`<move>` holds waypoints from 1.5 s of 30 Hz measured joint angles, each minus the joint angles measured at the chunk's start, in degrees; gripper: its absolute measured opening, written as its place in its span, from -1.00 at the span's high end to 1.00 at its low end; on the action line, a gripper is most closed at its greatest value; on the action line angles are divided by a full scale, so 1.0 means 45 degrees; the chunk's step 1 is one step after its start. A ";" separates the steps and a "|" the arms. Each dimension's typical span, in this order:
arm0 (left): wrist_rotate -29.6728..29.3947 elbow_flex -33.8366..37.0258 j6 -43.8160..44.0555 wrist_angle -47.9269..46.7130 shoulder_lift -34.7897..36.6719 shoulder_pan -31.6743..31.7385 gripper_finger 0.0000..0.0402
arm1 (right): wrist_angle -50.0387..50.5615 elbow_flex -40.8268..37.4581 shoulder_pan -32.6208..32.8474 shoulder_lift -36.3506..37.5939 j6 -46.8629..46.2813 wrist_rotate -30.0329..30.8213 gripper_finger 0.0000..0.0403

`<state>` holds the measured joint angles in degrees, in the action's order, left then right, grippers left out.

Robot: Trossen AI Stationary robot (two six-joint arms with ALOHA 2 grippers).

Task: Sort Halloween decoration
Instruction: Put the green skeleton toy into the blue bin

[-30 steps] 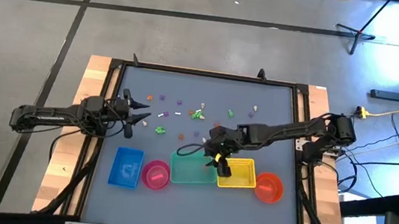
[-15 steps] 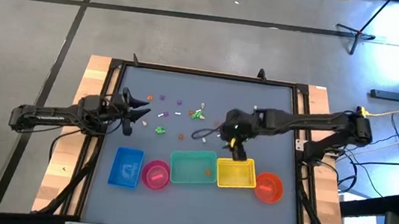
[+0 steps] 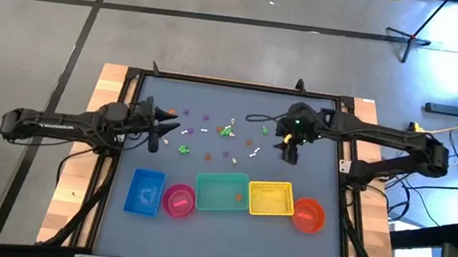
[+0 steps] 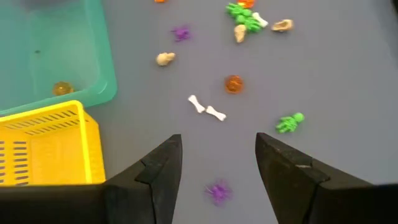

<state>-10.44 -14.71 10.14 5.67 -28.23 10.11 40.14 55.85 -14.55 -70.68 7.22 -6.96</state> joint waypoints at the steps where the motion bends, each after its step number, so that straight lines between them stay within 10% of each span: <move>1: 0.0000 -0.0315 0.0125 -0.0269 -0.0430 0.0000 0.33 | -0.0017 -0.0066 -0.0068 0.0154 0.0053 0.0014 0.01; 19: 0.1699 -0.5907 0.1062 -0.5203 -0.7479 -0.0005 0.33 | -0.0139 -0.0131 -0.0189 0.0350 0.1141 -0.0042 0.01; 45: 0.1728 -0.6156 0.0620 -0.7246 -1.2691 -0.0597 0.33 | -0.0146 -0.0131 -0.0189 0.0303 0.1127 -0.0263 0.01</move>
<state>-2.66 -42.41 12.93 -26.94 -85.34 7.42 39.48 55.27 -15.40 -69.32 12.29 -8.14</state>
